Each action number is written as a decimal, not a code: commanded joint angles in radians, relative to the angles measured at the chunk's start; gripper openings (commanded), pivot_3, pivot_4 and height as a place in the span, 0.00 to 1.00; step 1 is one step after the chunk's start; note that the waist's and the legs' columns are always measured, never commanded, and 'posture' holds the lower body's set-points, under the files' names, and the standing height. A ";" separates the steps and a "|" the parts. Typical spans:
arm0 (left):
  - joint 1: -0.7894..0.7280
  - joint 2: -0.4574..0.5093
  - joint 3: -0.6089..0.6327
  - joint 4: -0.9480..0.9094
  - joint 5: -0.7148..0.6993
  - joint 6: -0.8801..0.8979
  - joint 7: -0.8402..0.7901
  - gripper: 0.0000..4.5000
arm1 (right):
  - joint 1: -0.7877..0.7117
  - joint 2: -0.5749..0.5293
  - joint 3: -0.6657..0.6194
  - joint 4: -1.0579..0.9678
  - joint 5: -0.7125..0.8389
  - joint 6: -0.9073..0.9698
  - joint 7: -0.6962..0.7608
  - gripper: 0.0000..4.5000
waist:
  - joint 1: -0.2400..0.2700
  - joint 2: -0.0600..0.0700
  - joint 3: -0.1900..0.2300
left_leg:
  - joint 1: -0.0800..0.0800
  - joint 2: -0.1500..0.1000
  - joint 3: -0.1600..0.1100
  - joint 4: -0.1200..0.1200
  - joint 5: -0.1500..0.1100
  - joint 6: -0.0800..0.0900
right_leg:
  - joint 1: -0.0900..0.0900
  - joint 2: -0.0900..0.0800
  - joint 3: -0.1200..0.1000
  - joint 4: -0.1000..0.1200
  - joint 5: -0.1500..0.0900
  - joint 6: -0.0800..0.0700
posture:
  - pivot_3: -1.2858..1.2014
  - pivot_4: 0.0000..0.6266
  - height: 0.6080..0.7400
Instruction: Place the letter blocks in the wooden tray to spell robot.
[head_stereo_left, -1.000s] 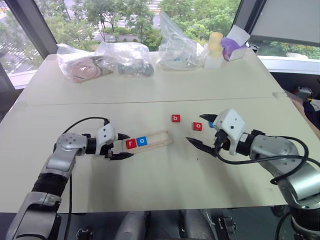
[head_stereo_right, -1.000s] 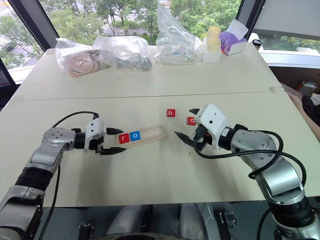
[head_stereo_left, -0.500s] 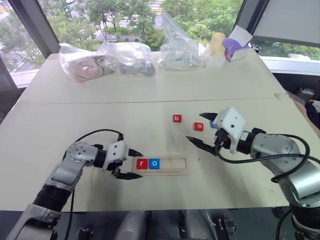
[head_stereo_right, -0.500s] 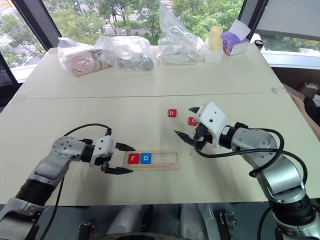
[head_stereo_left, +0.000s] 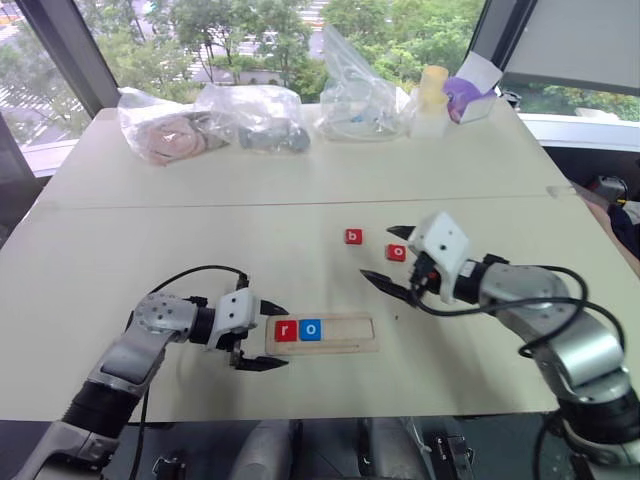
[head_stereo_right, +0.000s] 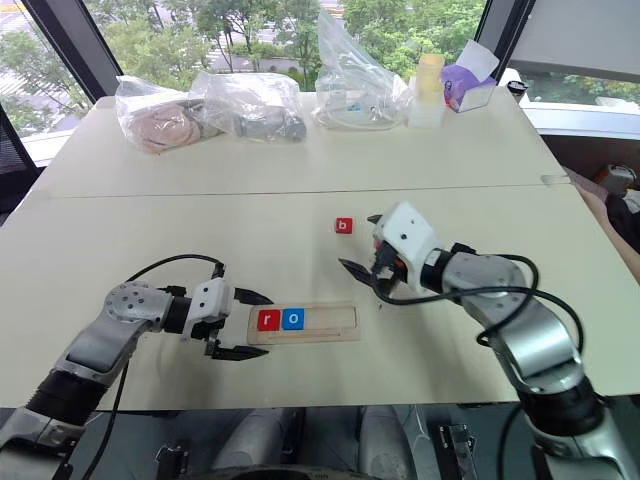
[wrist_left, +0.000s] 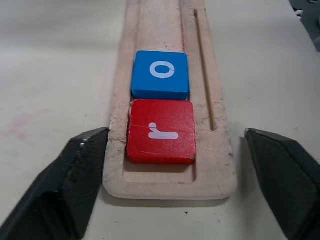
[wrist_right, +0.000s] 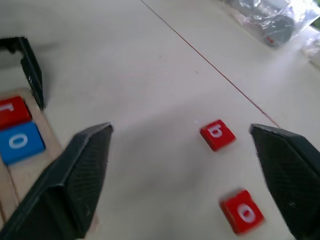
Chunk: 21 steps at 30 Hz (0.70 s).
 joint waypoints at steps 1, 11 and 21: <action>0.046 0.038 0.021 -0.014 -0.007 0.030 0.012 0.99 | -0.103 0.111 0.030 0.083 -0.024 0.098 -0.104 1.00 | -0.008 0.000 0.000 | 0.000 0.000 0.000 0.000 0.000 0.000 | 0.000 0.000 0.000 0.000 0.000 0.000 | 0.52 0.24 1.00; 0.184 0.154 0.171 -0.147 -0.096 0.085 0.058 0.99 | -0.274 0.350 0.039 0.352 -0.092 0.230 -0.280 1.00 | -0.027 0.001 0.000 | -0.001 0.001 0.000 -0.005 0.001 -0.002 | -0.007 0.002 0.004 0.002 0.002 -0.002 | 0.52 0.24 1.00; 0.294 0.156 0.289 -0.253 -0.165 0.137 0.131 0.99 | -0.317 0.467 0.057 0.535 -0.142 0.206 -0.333 1.00 | -0.029 0.001 0.000 | -0.002 0.001 0.002 -0.005 0.001 -0.002 | -0.008 0.003 0.004 0.002 0.002 -0.002 | 0.52 0.24 1.00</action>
